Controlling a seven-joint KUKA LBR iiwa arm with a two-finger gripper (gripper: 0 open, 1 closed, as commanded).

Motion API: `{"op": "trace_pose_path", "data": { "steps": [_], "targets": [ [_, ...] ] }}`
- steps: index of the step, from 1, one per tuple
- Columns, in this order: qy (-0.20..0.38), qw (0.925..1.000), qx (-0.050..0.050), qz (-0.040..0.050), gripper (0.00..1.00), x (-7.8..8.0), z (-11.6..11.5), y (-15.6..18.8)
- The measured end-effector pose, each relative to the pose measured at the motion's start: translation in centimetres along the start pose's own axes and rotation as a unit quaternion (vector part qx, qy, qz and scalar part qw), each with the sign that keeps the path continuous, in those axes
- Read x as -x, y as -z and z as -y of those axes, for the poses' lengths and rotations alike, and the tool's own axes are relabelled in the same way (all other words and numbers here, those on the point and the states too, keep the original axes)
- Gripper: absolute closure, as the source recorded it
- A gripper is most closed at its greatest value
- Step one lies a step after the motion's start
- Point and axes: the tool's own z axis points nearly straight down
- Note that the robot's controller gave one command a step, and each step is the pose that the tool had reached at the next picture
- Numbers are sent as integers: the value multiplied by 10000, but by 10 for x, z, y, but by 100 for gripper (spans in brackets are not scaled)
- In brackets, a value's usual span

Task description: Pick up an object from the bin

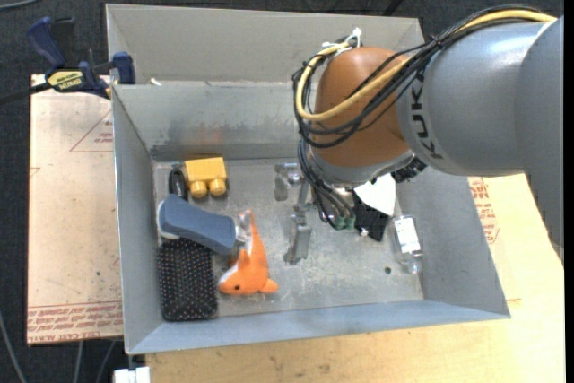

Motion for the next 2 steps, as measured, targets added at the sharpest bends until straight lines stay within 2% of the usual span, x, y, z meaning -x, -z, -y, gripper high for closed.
{"op": "trace_pose_path", "data": {
  "steps": [1,2],
  "targets": [
    [-10,10000,4,37,0,2,0,4],
    [256,9997,2,60,0,-16,-19,-30]
  ]
}}
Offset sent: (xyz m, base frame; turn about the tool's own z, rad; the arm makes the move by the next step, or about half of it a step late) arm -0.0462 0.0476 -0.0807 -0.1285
